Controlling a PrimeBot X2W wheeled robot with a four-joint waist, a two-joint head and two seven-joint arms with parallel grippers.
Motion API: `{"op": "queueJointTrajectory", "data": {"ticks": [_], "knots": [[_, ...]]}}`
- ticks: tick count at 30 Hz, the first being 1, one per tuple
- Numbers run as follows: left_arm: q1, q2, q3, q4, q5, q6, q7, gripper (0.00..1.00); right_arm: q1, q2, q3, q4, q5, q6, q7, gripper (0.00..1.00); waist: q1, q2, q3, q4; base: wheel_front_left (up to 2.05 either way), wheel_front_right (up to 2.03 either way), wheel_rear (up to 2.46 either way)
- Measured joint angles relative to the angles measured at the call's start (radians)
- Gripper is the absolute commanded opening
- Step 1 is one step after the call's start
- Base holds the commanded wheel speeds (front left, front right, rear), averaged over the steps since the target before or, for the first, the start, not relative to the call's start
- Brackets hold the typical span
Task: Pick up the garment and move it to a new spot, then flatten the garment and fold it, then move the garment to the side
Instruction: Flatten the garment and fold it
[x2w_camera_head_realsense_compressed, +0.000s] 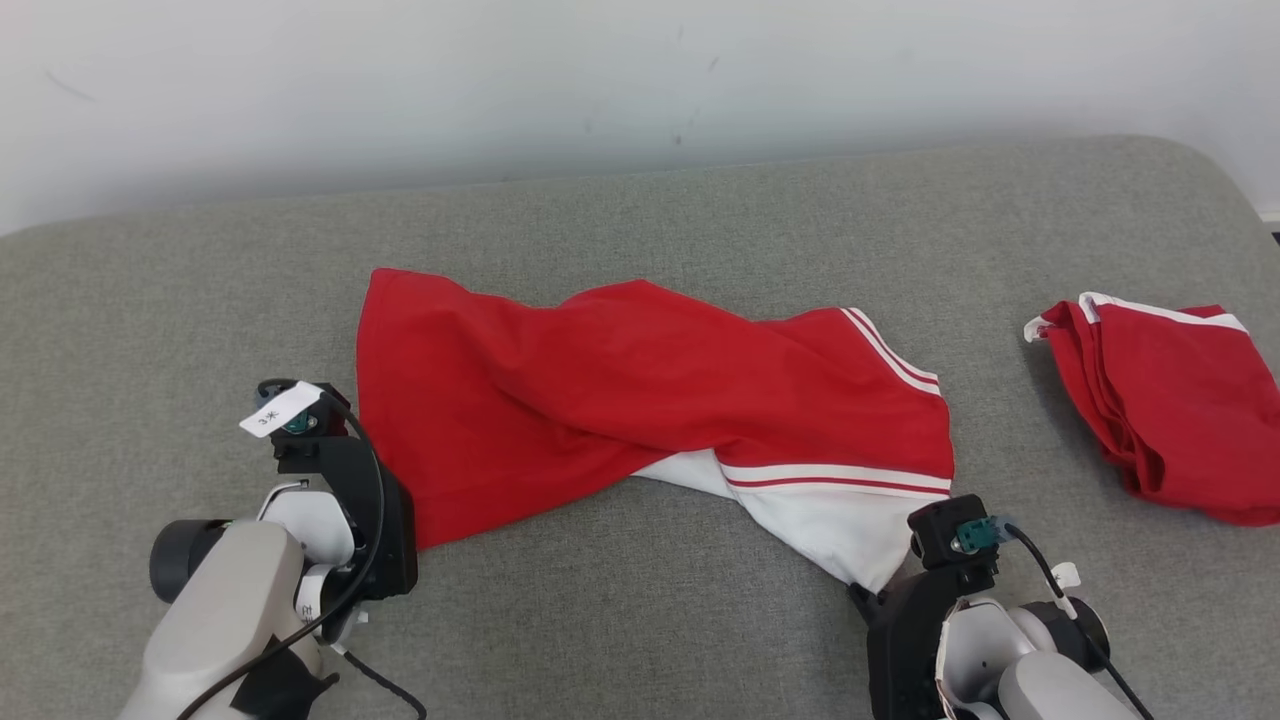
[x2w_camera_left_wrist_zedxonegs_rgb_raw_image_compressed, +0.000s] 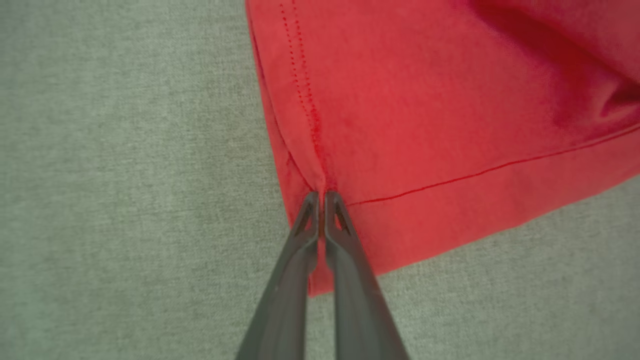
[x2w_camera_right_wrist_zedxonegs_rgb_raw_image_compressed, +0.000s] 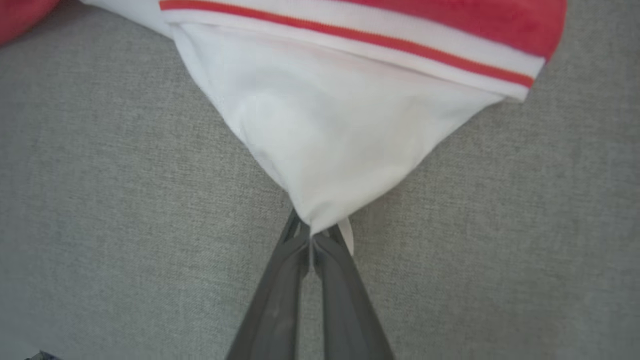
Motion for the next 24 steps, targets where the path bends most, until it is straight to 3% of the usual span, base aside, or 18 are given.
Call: {"op": "queueJointTrajectory", "data": {"ticks": [7,8,9,15,24], "knots": [[-0.001,-0.007,0.000,0.015,-0.001,-0.009,-0.011,0.00,0.017,-0.007,0.007,-0.001,0.000,0.000,0.009,1.00,0.0000,-0.0001,-0.004,0.004,0.00,0.00,0.00],[-0.001,-0.008,0.000,0.016,-0.001,-0.009,-0.012,0.00,0.017,-0.007,0.006,-0.001,0.000,0.000,0.010,0.93,0.0000,-0.0001,-0.005,0.003,0.00,0.00,0.00],[-0.001,-0.008,0.000,0.018,-0.001,-0.009,-0.013,0.00,0.017,-0.008,0.007,-0.001,0.000,0.000,0.015,0.53,0.0000,-0.0001,-0.005,0.003,0.00,0.00,0.00],[-0.001,-0.016,0.000,0.029,-0.017,-0.015,-0.022,0.00,0.019,-0.020,0.014,0.001,-0.005,-0.001,0.027,0.00,0.0000,-0.0001,-0.007,0.001,0.00,0.00,0.00],[-0.003,-0.020,0.029,0.040,-0.037,-0.016,-0.074,0.00,0.030,-0.012,-0.008,-0.017,0.020,0.000,0.028,0.00,0.0000,-0.0002,-0.021,-0.001,0.00,0.00,0.00]]}}
